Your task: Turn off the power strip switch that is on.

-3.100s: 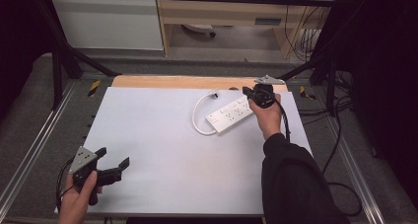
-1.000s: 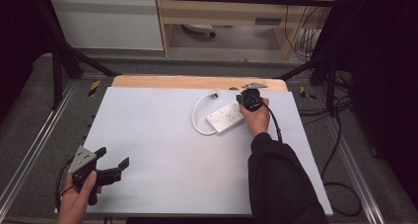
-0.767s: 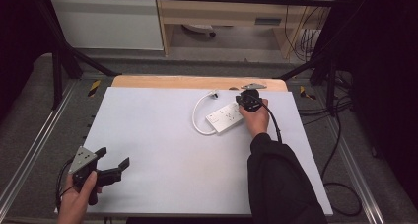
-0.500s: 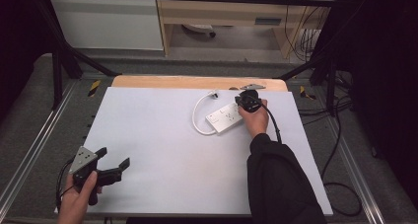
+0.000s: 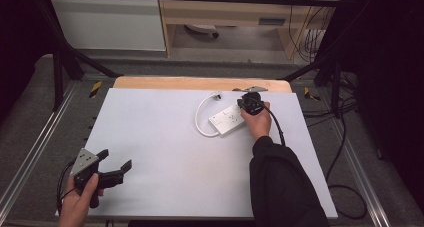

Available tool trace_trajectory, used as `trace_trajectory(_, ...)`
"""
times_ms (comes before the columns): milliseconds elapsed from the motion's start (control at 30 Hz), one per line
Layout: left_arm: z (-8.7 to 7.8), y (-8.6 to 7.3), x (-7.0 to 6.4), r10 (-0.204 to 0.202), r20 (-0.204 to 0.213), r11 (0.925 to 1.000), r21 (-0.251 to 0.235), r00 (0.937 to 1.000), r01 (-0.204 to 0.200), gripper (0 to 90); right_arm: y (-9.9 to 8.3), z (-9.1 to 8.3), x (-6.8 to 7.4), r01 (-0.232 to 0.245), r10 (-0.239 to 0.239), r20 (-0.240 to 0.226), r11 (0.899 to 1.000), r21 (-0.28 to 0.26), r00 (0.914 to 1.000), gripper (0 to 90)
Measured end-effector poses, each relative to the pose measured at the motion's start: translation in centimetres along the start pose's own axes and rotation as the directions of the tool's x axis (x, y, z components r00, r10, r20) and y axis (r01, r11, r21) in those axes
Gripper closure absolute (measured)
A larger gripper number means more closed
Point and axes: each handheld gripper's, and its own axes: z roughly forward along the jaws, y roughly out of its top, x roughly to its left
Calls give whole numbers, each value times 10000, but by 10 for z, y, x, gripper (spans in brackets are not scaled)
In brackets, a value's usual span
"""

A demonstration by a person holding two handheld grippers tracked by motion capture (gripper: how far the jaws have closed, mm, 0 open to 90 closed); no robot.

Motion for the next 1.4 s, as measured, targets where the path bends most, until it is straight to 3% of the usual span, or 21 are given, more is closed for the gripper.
trace_trajectory(1400, 1, 0, -1, 29, 62, 10000, 41, 10000, -29, 64, -4, 3, -1, -55, 55, -84, 10000, 52, 9999, 900)
